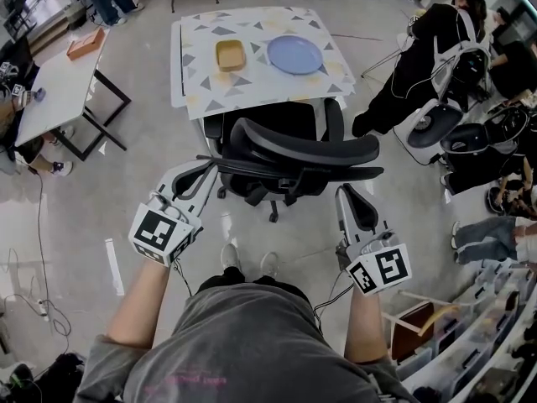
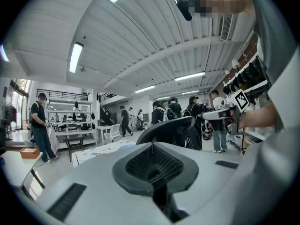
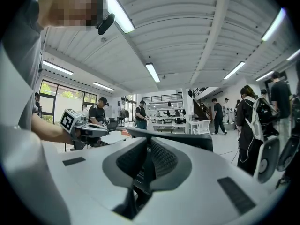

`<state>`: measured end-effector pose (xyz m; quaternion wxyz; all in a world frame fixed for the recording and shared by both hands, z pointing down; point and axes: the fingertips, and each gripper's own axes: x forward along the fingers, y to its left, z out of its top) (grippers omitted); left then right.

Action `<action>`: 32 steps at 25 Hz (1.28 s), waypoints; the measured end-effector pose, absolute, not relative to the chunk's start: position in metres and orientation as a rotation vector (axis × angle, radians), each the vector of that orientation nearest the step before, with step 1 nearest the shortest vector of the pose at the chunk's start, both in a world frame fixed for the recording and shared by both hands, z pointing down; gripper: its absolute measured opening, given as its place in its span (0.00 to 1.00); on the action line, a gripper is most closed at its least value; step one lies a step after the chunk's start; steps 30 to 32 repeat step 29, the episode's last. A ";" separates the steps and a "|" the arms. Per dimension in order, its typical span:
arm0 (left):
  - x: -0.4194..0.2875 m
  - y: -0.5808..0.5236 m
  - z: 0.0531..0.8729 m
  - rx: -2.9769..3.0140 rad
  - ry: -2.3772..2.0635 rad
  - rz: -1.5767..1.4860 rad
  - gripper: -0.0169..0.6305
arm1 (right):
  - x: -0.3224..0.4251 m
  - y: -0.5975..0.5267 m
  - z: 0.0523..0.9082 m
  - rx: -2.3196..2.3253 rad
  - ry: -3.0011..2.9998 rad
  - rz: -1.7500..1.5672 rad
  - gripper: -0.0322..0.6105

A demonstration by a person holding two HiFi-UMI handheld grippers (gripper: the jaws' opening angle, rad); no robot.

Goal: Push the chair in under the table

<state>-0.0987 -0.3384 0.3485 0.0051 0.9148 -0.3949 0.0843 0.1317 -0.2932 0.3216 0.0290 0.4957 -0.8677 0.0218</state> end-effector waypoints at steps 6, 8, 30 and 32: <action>-0.090 -0.336 0.346 2.863 -1.238 0.264 0.03 | 0.136 -0.293 0.324 1.513 -2.687 0.078 0.09; -0.089 -0.336 0.345 2.861 -1.239 0.261 0.03 | 0.136 -0.293 0.324 1.504 -2.691 0.076 0.07; -0.081 -0.337 0.343 2.851 -1.255 0.277 0.03 | 0.139 -0.298 0.325 1.436 -2.701 0.071 0.06; -0.081 -0.337 0.343 2.851 -1.255 0.277 0.03 | 0.139 -0.298 0.325 1.436 -2.701 0.071 0.06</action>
